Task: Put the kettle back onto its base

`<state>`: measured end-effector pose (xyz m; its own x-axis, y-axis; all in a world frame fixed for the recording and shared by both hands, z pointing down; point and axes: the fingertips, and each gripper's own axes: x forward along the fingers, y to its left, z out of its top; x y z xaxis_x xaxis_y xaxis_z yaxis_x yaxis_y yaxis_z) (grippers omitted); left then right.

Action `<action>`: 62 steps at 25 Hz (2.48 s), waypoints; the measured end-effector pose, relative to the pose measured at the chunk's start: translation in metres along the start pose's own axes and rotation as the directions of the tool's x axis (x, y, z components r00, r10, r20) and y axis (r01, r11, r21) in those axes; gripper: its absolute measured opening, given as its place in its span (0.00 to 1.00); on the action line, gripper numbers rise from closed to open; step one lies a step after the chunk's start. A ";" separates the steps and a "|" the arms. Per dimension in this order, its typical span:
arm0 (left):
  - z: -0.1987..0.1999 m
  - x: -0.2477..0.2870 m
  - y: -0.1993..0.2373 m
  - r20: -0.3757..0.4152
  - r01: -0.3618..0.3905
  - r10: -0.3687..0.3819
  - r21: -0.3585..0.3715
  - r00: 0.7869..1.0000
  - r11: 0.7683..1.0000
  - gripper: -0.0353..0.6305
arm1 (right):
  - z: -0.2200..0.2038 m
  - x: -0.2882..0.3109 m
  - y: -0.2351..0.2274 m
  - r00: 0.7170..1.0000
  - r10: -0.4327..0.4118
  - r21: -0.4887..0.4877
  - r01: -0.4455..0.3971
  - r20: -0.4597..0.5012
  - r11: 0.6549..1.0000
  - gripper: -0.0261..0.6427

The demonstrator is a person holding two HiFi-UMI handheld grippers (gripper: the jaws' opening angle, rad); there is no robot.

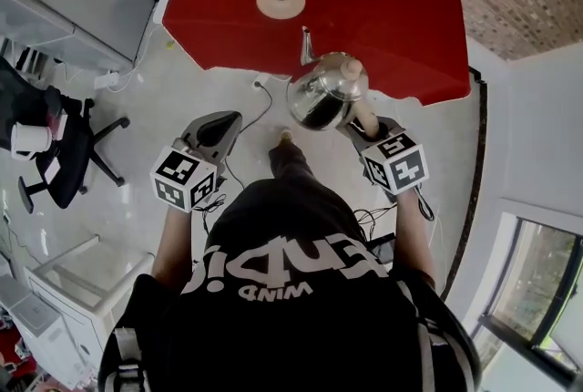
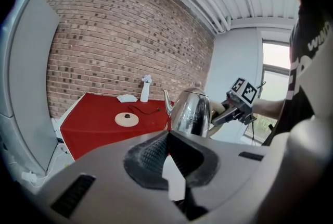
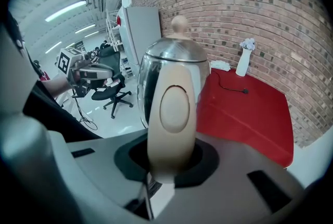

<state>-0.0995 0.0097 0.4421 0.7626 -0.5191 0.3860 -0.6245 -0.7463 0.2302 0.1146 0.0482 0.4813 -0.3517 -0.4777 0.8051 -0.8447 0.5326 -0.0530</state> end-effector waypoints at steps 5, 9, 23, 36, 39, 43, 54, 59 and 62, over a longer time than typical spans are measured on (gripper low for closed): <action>0.019 0.027 0.025 -0.005 -0.004 0.004 -0.005 1.000 1.000 0.07 | 0.024 0.014 -0.028 1.000 0.008 -0.005 -0.008 -0.008 1.000 0.15; 0.034 0.051 0.041 -0.010 -0.014 0.013 -0.011 1.000 1.000 0.07 | 0.043 0.024 -0.051 1.000 0.022 -0.021 -0.022 -0.013 1.000 0.15; 0.074 0.114 0.074 0.008 -0.078 0.078 -0.026 0.997 0.997 0.07 | 0.086 0.050 -0.113 0.997 0.082 -0.092 -0.083 -0.016 0.992 0.15; 0.081 0.119 0.103 -0.019 -0.059 0.058 -0.034 0.998 0.998 0.07 | 0.113 0.066 -0.120 0.998 0.066 -0.072 -0.067 -0.014 0.995 0.15; 0.085 0.124 0.109 -0.016 -0.047 0.046 -0.033 0.999 0.998 0.07 | 0.123 0.070 -0.124 0.998 0.057 -0.072 -0.057 -0.007 0.996 0.15; 0.087 0.133 0.113 -0.020 -0.027 0.027 -0.031 0.999 0.999 0.07 | 0.135 0.075 -0.133 0.999 0.043 -0.073 -0.043 0.001 0.996 0.15; 0.094 0.143 0.135 -0.015 -0.018 0.018 -0.031 1.000 0.999 0.07 | 0.196 0.103 -0.156 0.999 0.025 -0.109 -0.020 0.046 0.994 0.15; 0.099 0.151 0.142 -0.019 -0.012 0.011 -0.024 1.000 1.000 0.07 | 0.233 0.119 -0.170 0.997 0.023 -0.132 -0.013 0.077 0.991 0.15; 0.101 0.153 0.147 -0.018 -0.011 0.011 -0.024 1.000 1.000 0.07 | 0.253 0.127 -0.176 0.996 0.019 -0.154 -0.006 0.084 0.988 0.15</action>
<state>-0.0580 -0.2212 0.4447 0.7526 -0.5193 0.4049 -0.6370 -0.7301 0.2474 0.1162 -0.2833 0.4437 -0.4006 -0.5239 0.7517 -0.7701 0.6371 0.0337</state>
